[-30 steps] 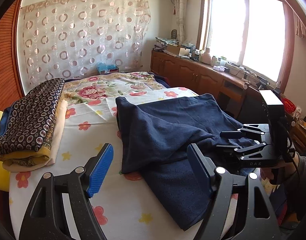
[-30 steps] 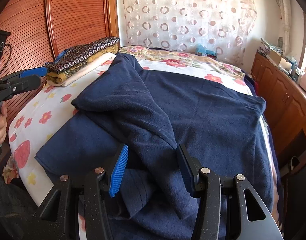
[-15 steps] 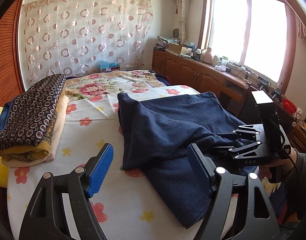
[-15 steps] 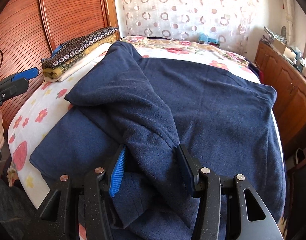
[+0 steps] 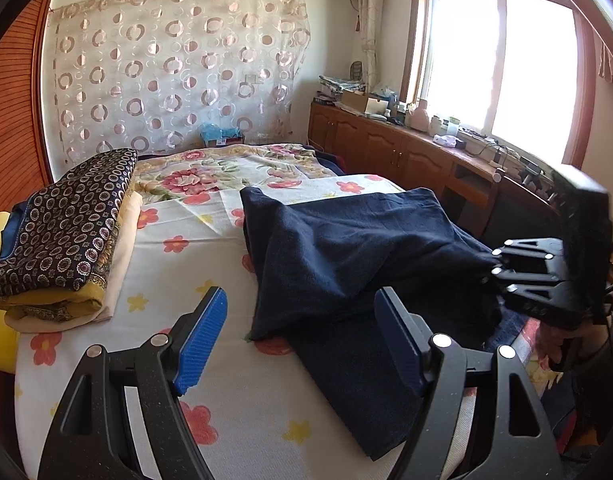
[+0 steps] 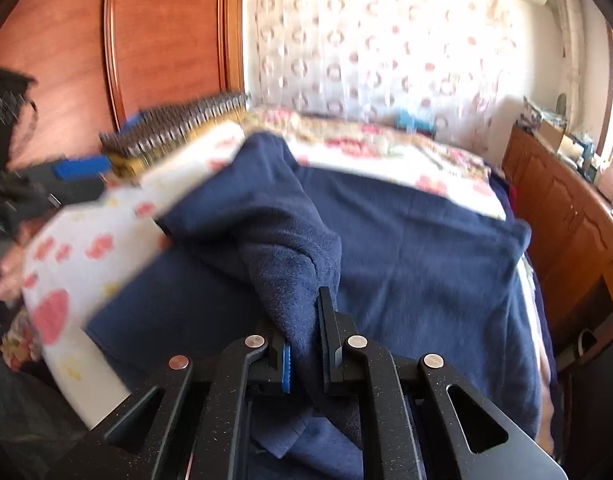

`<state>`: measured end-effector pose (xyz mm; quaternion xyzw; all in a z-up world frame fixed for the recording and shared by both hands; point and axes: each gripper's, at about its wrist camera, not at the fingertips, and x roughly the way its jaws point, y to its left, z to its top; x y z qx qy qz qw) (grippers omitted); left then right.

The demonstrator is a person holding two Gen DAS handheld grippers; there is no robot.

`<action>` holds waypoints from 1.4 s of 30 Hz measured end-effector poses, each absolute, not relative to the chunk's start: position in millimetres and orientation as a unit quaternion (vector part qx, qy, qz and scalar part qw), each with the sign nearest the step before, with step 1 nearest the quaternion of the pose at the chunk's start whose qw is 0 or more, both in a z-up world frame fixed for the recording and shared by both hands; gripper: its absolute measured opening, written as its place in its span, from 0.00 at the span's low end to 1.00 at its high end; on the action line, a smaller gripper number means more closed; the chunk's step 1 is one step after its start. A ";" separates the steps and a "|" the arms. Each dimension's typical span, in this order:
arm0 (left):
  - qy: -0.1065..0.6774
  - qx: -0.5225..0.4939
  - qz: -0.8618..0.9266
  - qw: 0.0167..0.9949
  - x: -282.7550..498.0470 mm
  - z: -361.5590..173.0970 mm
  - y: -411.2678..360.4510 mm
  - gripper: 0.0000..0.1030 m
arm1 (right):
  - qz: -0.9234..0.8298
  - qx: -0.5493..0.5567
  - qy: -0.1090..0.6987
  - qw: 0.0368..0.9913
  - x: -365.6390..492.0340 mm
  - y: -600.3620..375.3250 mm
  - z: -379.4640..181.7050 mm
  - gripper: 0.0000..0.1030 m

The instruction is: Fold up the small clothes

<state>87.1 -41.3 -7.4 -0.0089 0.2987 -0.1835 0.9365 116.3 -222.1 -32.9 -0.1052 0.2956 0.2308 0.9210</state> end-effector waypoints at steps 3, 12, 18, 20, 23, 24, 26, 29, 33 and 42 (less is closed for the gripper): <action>0.297 -0.012 -0.183 0.937 87.1 -6.5 -41.0 0.75 | 0.234 -0.100 0.264 0.930 100.9 -224.3 -13.5 0.09; 0.296 -0.007 -0.194 0.935 83.9 -6.9 -49.2 0.75 | 0.190 -0.097 0.247 0.945 76.1 -263.0 12.1 0.09; 0.297 -0.004 -0.198 0.934 84.8 -7.7 -53.5 0.75 | 0.136 -0.074 0.309 0.938 71.9 -298.0 -26.1 0.10; 0.298 -0.003 -0.198 0.934 85.4 -7.8 -55.2 0.75 | 0.126 -0.067 0.325 0.935 70.3 -303.1 -39.1 0.10; 0.298 -0.001 -0.199 0.934 85.9 -8.2 -56.8 0.75 | 0.118 -0.051 0.339 0.932 68.0 -307.3 -48.0 0.16; 0.298 -0.001 -0.199 0.934 86.0 -8.3 -57.1 0.75 | 0.118 -0.045 0.340 0.932 65.8 -308.1 -49.4 0.16; 0.298 -0.002 -0.199 0.934 85.6 -8.3 -56.9 0.75 | 0.118 -0.041 0.340 0.932 65.1 -309.0 -46.4 0.19; 0.298 -0.001 -0.198 0.934 85.4 -9.7 -58.1 0.75 | 0.111 -0.047 0.335 0.934 62.0 -309.9 -35.9 0.21; 0.298 -0.002 -0.199 0.934 84.9 -9.4 -57.9 0.75 | 0.108 -0.048 0.317 0.941 59.6 -308.5 -23.6 0.24; 0.298 -0.002 -0.198 0.934 84.4 -10.1 -57.8 0.75 | 0.158 -0.053 0.286 0.944 54.8 -283.3 -22.2 0.47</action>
